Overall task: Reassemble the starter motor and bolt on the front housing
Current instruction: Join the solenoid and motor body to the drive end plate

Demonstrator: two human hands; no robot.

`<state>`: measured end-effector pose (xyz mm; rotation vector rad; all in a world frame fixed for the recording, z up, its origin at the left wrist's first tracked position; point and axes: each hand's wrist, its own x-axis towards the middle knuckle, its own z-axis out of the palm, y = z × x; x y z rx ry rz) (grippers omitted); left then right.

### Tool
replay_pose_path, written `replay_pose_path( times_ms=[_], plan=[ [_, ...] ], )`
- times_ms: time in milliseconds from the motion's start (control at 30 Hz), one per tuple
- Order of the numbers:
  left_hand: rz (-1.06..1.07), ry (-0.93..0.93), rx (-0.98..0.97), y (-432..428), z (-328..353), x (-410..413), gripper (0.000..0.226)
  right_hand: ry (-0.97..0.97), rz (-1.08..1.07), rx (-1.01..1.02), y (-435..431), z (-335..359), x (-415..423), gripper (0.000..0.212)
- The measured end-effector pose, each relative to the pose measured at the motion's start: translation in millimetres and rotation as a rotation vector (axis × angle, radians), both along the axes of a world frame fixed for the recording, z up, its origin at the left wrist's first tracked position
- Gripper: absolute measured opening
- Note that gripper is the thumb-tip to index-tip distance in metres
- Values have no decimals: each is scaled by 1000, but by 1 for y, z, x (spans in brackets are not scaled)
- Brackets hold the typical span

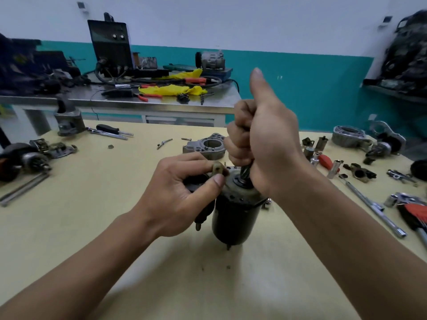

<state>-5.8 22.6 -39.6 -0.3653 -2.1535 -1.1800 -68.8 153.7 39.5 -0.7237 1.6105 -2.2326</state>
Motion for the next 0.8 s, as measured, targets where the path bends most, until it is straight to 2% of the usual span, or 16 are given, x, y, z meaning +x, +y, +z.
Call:
replay_pose_path(
  times_ms=[67,200,233,300,333,400,433,467,567,667,800],
  plan=[
    [-15,-4,7,-1,0,0,26,-13,127,-5,4,0,-5,61],
    [-49,5,-3,1,0,0,26,-12,570,-5,15,5,-14,54],
    [-48,0,-9,1,1,0,26,2,591,1,18,9,-15,52],
    [-39,-18,-9,3,2,0,27,148,405,100,24,18,-20,53],
    [-39,-24,-8,4,3,0,28,360,223,237,29,25,-22,56],
    [-44,-31,-7,4,4,0,26,866,-134,626,38,42,-24,64],
    [-45,-31,-7,5,4,1,26,1016,-232,815,44,50,-26,68],
    [-44,-28,-8,5,4,1,25,1084,-273,967,49,58,-25,73],
    [-36,-30,-25,7,5,1,27,1198,-234,1245,55,75,-15,71],
    [-37,-40,-19,8,6,3,28,1322,-160,1347,52,84,-9,63],
    [-32,-65,22,6,4,3,17,1383,-68,1431,48,91,-7,59]
  ],
)
